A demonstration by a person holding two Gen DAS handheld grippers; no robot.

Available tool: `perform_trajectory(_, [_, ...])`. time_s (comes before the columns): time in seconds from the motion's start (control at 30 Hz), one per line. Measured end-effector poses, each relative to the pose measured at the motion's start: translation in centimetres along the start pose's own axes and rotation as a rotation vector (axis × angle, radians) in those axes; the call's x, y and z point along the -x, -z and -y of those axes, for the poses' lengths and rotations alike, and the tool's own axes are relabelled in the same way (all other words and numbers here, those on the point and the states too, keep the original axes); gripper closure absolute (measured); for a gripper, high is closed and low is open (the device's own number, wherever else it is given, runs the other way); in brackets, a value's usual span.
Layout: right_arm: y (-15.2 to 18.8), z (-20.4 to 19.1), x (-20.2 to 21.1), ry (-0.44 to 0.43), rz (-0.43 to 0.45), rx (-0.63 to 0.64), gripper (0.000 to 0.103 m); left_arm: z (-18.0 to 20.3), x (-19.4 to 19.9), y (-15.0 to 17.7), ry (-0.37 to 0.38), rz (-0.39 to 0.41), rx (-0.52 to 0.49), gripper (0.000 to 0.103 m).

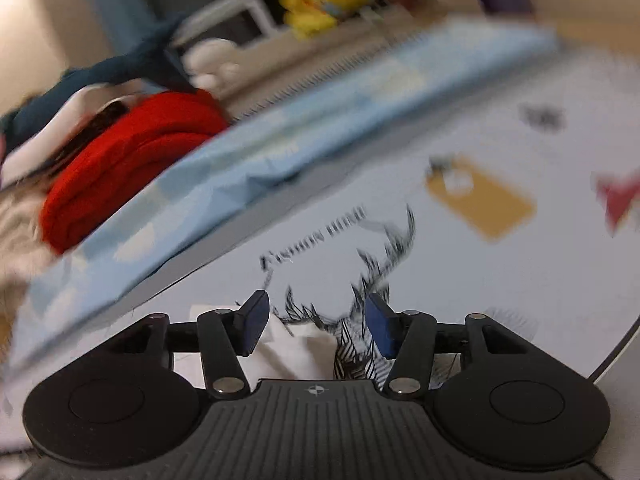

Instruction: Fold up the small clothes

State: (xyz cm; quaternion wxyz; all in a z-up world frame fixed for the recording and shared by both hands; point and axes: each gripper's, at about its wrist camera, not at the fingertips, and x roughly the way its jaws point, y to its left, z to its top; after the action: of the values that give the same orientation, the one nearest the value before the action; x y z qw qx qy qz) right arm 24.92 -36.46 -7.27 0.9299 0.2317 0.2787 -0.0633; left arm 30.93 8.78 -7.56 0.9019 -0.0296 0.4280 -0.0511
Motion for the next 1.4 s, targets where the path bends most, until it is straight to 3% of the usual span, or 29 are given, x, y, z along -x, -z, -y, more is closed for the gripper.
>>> perform_trajectory(0.13, [1.3,-0.7,3.4,0.016,-0.031,0.217,0.048,-0.2,0.2,-0.2,0.011,0.008,0.027,0.099])
perform_trajectory(0.23, [3.4,-0.5,5.5,-0.014,-0.076,0.306,0.043,-0.4,0.9,-0.3,0.028,0.015,0.047,0.099])
perform_trajectory(0.3, [5.3,-0.9,6.5,-0.091,-0.133,0.367,0.028,-0.5,1.6,-0.5,0.045,0.026,0.062,0.099])
perform_trajectory(0.37, [7.0,-2.0,6.7,-0.14,-0.163,0.472,0.021,-0.6,2.2,-0.7,0.061,0.037,0.075,0.099])
perform_trajectory(0.47, [9.0,-4.2,5.3,-0.053,-0.132,0.634,0.02,-0.5,2.7,-1.0,0.073,0.045,0.083,0.099])
perform_trajectory(0.53, [9.4,-4.7,3.5,0.069,-0.089,0.648,0.023,-0.6,2.6,-1.0,0.061,0.042,0.083,0.099])
perform_trajectory(0.57, [9.5,-4.5,3.0,0.117,-0.068,0.649,0.035,-0.7,2.4,-0.9,0.046,0.037,0.083,0.099])
perform_trajectory(0.6, [9.5,-4.1,2.7,0.166,-0.037,0.645,0.061,-0.9,2.2,-0.8,0.023,0.029,0.082,0.099])
perform_trajectory(0.63, [9.4,-3.5,3.0,0.196,-0.004,0.622,0.064,-1.2,1.8,-0.6,0.012,0.012,0.087,0.099])
perform_trajectory(0.7, [8.8,-2.3,4.4,0.185,0.057,0.536,0.063,-1.9,0.9,-0.2,0.005,-0.027,0.107,0.099])
perform_trajectory(0.8, [9.5,-2.4,5.6,0.207,0.102,0.602,0.062,-2.0,-0.2,0.4,-0.033,-0.07,0.088,0.099])
perform_trajectory(0.83, [10.1,-2.7,5.2,0.212,0.054,0.659,0.061,-2.0,-0.4,0.6,-0.044,-0.073,0.075,0.099])
perform_trajectory(0.87, [10.7,-2.8,4.3,0.183,-0.049,0.725,0.066,-2.0,-0.4,0.7,-0.044,-0.071,0.065,0.099])
perform_trajectory(0.93, [10.9,-2.6,5.0,0.147,-0.011,0.746,0.055,-1.9,-0.2,0.8,-0.038,-0.06,0.053,0.099])
perform_trajectory(0.97, [10.2,-2.4,5.2,0.115,-0.045,0.747,0.052,-1.9,-0.1,0.7,-0.035,-0.056,0.046,0.099])
perform_trajectory(1.07, [6.5,-0.3,7.0,-0.054,-0.115,0.617,0.041,-2.0,-0.2,0.8,-0.028,-0.061,0.043,0.099])
perform_trajectory(1.17, [3.0,2.2,8.4,-0.169,-0.097,0.372,0.042,-2.0,-0.7,0.8,-0.026,-0.071,0.048,0.099])
perform_trajectory(1.23, [1.0,3.4,7.6,-0.181,-0.061,0.207,0.045,-1.9,-0.9,0.9,-0.032,-0.071,0.041,0.099])
perform_trajectory(1.3, [-0.4,3.6,5.0,-0.16,-0.093,0.088,0.067,-1.8,-0.8,0.9,-0.037,-0.069,0.037,0.099])
perform_trajectory(1.4, [-0.4,2.8,1.0,-0.126,-0.16,0.023,0.067,-1.9,-1.0,0.9,-0.034,-0.071,0.043,0.099])
